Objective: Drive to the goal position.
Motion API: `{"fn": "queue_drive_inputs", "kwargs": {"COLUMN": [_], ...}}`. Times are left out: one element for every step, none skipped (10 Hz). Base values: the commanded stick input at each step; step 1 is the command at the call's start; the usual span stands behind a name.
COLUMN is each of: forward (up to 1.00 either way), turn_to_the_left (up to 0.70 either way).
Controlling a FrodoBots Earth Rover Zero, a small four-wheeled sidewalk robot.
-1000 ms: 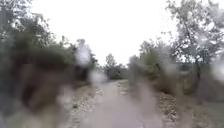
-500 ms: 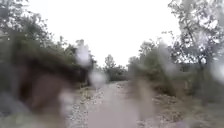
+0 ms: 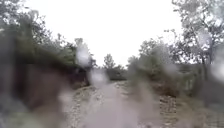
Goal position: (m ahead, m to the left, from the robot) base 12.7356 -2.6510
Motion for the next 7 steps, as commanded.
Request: {"fn": "queue_drive_inputs", "kwargs": {"forward": [0.45, 0.45, 0.45, 0.45, 0.45, 0.45, 0.45], "turn_to_the_left": [0.00, 0.00, 0.00, 0.00, 0.00, 0.00, 0.00]}}
